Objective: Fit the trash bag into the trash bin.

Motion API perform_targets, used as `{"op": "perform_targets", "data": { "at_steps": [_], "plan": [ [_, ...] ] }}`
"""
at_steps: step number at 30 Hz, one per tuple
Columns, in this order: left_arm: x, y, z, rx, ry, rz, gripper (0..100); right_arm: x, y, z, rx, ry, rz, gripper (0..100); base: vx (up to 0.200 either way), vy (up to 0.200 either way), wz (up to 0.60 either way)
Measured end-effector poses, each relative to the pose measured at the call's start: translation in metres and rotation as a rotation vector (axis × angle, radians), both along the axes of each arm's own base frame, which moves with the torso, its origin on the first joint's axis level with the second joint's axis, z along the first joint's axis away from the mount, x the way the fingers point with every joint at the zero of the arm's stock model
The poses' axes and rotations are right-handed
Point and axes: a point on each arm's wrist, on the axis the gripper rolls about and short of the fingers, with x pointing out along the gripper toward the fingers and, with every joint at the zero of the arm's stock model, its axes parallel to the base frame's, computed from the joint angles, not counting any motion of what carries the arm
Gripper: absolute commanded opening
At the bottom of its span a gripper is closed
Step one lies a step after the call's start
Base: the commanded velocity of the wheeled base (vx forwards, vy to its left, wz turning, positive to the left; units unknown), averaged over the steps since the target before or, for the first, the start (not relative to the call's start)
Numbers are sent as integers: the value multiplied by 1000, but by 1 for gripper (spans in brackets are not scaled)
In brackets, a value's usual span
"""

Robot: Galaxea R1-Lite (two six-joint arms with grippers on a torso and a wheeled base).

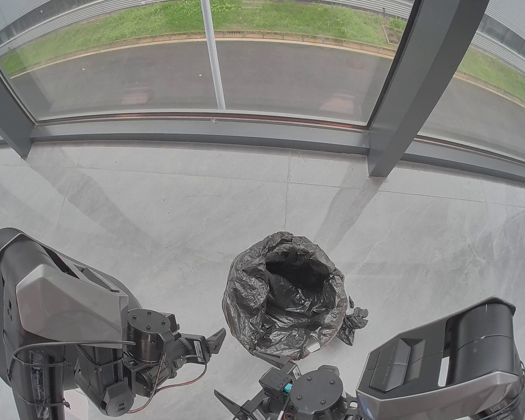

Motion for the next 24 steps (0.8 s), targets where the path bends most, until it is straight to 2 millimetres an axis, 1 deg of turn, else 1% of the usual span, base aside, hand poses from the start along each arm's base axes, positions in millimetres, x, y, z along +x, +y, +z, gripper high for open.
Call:
{"op": "perform_targets", "data": {
  "at_steps": [2, 4, 9, 14, 18, 24],
  "plan": [
    [0, 0, 0, 0, -1, 0, 100, 0, 0, 4, 5, -12, -13, 100, 0, 0, 0],
    [0, 0, 0, 0, -1, 0, 100, 5, -1, 8, 16, -23, -31, 100, 0, 0, 0],
    [-1, 1, 4, -5, -8, -1, 100, 31, -11, 17, 40, -58, -121, 100, 0, 0, 0],
    [-4, 2, 17, -22, -41, -4, 100, 60, -26, 27, 52, -102, -232, 100, 0, 0, 0],
    [-6, 3, 37, -38, -112, -16, 100, 84, -46, 39, 66, -138, -320, 100, 0, 0, 0],
    [-10, 10, 77, -57, -260, -23, 100, 111, -80, 61, 56, -157, -437, 100, 0, 0, 0]
  ]
}}
